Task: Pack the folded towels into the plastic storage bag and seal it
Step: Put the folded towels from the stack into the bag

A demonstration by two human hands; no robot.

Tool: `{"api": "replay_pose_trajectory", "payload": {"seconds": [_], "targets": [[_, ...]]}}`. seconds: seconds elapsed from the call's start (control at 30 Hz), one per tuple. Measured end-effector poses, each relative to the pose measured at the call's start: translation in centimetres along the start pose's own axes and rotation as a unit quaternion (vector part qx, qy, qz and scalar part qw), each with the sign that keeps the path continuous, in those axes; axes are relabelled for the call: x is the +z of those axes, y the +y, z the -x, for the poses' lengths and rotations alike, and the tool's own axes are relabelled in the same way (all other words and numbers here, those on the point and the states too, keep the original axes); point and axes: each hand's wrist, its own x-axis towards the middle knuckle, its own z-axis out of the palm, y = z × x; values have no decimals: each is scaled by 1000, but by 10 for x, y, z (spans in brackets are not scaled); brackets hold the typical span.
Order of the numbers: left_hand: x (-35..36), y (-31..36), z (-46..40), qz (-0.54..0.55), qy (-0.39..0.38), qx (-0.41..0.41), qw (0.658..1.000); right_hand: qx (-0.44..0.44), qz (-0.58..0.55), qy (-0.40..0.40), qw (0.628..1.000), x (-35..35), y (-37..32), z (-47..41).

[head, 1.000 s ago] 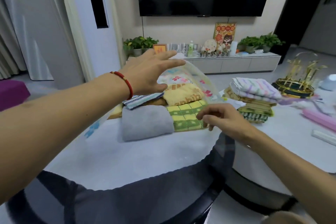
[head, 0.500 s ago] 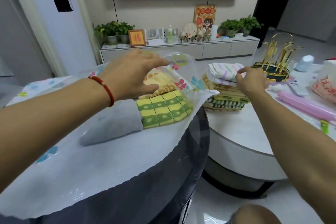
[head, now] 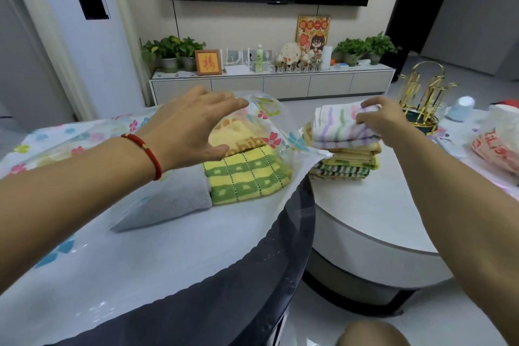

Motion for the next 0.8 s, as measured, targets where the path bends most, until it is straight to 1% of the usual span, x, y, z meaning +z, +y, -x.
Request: {"api": "replay_pose_trajectory", "payload": {"seconds": [0.07,0.13,0.23,0.37,0.43,0.5,0.57,0.67,0.73,0.8], "targets": [[-6,0,6,-16,-16,-17,1000,-11,-89,-23,996,-7,-10,20],[-13,1,14,-36,-35,-40,998,-18,-134,-48,990,-19,-18,47],[-28,-2,24,-51,-62,-57,995,-14,-163,-88,983,-49,-26,96],[-48,-17,33,-41,-108,-84,990,-29,-158,-135,978,-94,-37,164],[-58,-23,37,-38,-135,-96,985,-32,-177,-197,964,-110,-45,198],[-67,-28,40,-57,-141,-86,985,-37,-189,-280,941,-114,-56,233],[-76,-34,41,-94,-133,-70,984,-37,-193,-359,912,-102,-69,264],[-91,-47,47,-124,-116,-71,983,-31,-237,-444,863,-47,-88,297],[-99,-59,54,-137,-111,-72,982,-39,-273,-468,839,5,-102,309],[-105,-72,61,-142,-100,-76,982,-43,-313,-461,829,64,-119,314]]}}
